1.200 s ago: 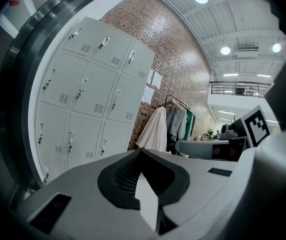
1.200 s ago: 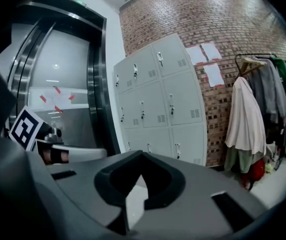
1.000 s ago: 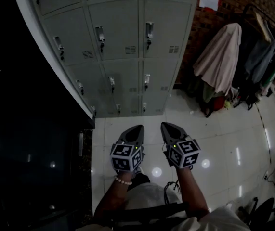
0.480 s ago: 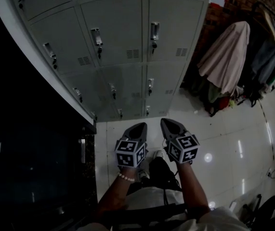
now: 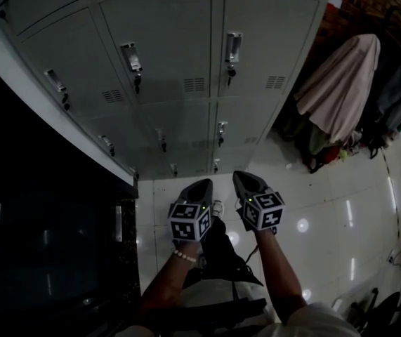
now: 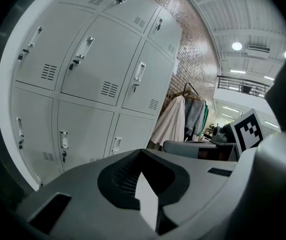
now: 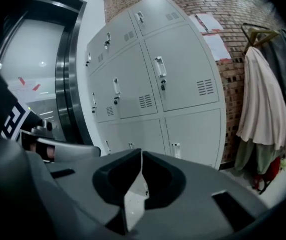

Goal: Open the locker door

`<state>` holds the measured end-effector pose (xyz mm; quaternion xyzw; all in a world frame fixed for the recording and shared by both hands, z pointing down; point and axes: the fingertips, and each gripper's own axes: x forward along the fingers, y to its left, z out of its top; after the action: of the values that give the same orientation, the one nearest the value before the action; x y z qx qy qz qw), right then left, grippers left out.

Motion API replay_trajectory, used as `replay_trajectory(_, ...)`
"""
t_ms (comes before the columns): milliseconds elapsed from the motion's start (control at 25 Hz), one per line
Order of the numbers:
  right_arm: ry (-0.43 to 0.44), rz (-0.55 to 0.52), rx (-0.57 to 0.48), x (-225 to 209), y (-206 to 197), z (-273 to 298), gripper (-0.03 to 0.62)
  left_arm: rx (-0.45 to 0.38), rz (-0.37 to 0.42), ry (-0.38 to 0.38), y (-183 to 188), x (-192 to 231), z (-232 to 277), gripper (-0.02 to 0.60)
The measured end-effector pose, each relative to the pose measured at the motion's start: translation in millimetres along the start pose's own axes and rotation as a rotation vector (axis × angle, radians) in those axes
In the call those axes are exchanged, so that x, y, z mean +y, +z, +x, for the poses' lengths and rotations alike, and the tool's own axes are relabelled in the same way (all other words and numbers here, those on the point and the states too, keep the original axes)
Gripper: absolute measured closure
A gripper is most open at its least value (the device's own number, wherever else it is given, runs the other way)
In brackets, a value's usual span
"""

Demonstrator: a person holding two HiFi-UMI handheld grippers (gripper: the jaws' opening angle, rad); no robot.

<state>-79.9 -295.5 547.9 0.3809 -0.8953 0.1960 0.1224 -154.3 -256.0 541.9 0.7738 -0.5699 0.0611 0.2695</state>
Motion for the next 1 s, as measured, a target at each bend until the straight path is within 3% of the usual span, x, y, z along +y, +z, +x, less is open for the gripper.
replay_trajectory(40, -0.003, 0.005, 0.006, -7.1, -2.0, 11.0, 0.557, 0.008, -0.004, 0.005, 0.1, 4.8, 8.4, 0.583)
replay_trajectory(120, 0.001, 0.019, 0.023, -19.6, -5.8, 32.9, 0.466, 0.02, -0.008, 0.008, 1.4, 12.9, 24.5, 0.583)
replay_trajectory(200, 0.004, 0.024, 0.039, -29.5, -8.9, 53.8, 0.427, 0.028, -0.011, 0.009, 3.0, 20.5, 38.8, 0.583)
replay_trajectory(680, -0.059, 0.013, 0.115, -91.3, -19.5, 152.8, 0.375, 0.082, -0.054, 0.035, 6.3, 61.4, 108.2, 0.583)
replay_trajectory(1000, -0.069, 0.013, 0.182, -116.9, -46.3, 214.4, 0.359, 0.135, -0.073, 0.048, -10.6, 81.5, 145.0, 0.583)
